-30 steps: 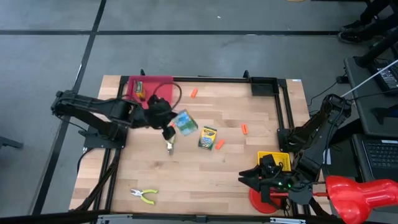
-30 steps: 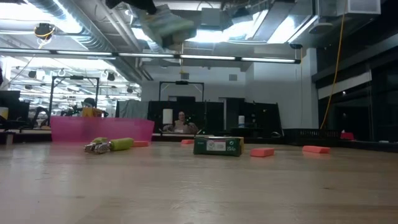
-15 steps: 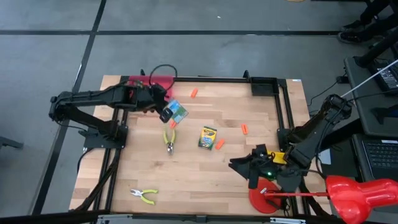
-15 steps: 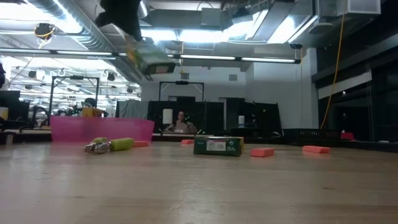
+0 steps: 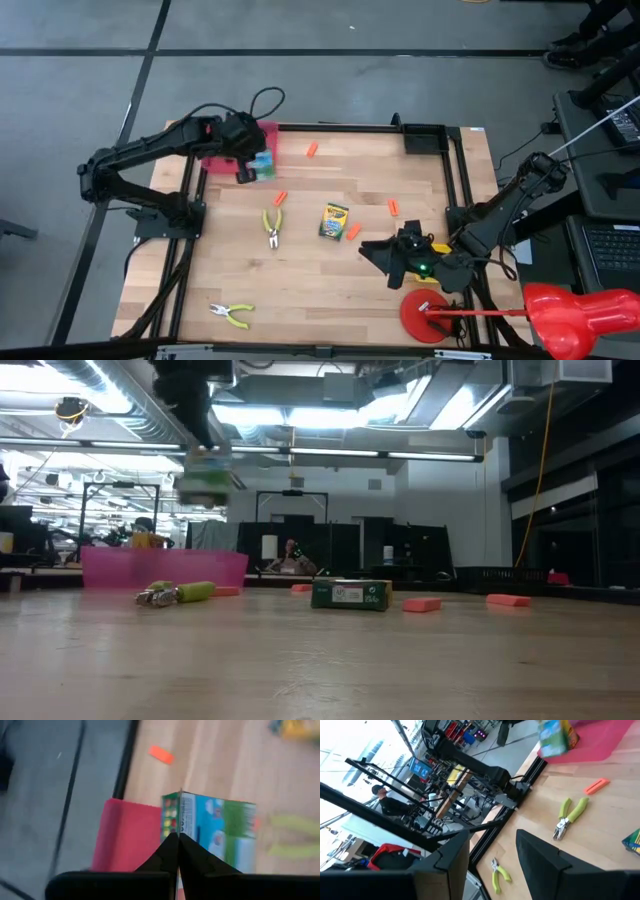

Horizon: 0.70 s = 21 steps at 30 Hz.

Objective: Pick & Place School Supplies
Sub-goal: Put the yellow crayon box into the pink bin

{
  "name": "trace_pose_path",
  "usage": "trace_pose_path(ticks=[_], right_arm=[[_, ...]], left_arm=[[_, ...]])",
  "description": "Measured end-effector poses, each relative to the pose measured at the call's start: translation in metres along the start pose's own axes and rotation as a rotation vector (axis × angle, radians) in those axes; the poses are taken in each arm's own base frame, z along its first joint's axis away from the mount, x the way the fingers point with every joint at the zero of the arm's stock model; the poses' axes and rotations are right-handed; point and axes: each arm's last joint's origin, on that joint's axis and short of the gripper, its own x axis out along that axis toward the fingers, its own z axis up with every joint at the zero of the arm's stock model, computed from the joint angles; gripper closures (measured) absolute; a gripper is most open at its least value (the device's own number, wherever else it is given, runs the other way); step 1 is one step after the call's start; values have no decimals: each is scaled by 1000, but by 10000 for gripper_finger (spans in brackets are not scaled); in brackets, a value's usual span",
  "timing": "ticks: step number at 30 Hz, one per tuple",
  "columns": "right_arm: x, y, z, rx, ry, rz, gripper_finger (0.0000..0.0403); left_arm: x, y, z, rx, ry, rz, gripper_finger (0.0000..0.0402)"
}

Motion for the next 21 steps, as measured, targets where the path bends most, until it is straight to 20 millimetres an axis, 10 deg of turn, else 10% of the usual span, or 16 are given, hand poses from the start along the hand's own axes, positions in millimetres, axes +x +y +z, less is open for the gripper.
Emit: trace_pose_path(ticks=[21], right_arm=[[19, -7, 14, 22, -64, -49, 236]], left_arm=[[73, 59, -26, 668, 288, -210, 400]])
